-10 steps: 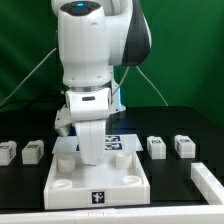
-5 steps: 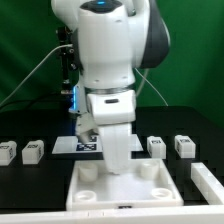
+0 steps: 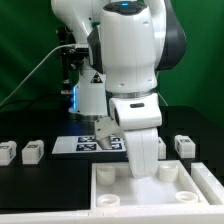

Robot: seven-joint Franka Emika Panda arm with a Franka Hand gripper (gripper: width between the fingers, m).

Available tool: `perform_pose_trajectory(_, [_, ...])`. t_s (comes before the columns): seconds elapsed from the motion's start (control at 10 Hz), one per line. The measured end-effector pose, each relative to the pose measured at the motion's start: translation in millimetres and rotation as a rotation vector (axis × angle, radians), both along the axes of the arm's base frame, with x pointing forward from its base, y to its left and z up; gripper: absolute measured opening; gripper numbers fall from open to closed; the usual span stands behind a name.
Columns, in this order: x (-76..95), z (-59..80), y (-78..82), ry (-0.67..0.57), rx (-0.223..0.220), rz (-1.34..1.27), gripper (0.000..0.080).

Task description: Assemble one leg

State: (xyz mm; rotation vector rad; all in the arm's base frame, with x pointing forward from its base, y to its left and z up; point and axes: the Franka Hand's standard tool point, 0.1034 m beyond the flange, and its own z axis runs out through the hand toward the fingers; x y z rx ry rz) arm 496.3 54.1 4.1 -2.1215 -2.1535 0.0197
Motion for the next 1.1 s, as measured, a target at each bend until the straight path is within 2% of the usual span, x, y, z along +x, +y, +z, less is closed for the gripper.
perform_pose_trajectory(0.3, [0.0, 0.7, 14.7, 0.004, 0.011, 0.005, 0.0063])
perform_pose_trajectory(0.8, [0.7, 0.7, 14.8, 0.004, 0.006, -0.038, 0.0063])
perform_pose_trajectory(0.9, [1.1, 1.2, 14.5, 0.003, 0.006, -0.038, 0.0243])
perform_pose_trajectory(1.0, [1.8, 1.9, 14.1, 0.001, 0.006, -0.039, 0.0379])
perform_pose_trajectory(1.1, [2.3, 2.5, 13.8, 0.0, 0.005, -0.04, 0.0379])
